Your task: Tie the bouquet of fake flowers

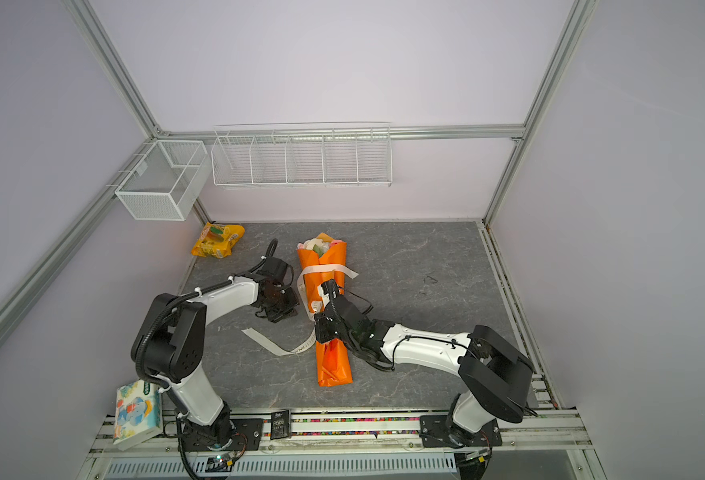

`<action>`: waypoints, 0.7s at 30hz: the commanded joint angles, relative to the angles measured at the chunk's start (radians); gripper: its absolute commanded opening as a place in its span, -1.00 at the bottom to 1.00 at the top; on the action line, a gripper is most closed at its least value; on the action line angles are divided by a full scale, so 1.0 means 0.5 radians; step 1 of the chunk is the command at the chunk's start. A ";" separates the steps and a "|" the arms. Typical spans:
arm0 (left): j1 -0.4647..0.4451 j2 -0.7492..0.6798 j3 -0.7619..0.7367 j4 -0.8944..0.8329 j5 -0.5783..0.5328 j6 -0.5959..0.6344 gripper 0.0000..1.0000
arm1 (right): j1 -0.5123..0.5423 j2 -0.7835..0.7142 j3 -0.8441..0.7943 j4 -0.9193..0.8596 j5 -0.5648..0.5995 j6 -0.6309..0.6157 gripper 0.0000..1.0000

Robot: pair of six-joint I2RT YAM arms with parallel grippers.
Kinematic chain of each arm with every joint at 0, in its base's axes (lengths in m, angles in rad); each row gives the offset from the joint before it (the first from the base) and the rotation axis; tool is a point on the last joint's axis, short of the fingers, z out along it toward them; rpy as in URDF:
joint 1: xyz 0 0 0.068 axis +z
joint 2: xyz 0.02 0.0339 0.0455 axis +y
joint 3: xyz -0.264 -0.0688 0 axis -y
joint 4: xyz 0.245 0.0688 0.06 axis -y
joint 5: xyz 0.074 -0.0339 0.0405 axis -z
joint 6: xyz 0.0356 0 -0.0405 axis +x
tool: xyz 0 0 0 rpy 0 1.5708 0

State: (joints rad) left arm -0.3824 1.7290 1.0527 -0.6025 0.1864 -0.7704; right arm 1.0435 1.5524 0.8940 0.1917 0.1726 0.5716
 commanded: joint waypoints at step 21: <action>0.219 0.279 0.393 0.252 0.232 0.994 -0.03 | 0.011 -0.002 0.109 -0.091 0.041 -0.051 -0.86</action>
State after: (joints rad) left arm -0.2695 1.8481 1.2461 -0.4953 0.2737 -0.4198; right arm 1.0435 1.5524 0.9276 0.1509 0.1799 0.5629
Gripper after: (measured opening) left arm 0.487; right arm 0.069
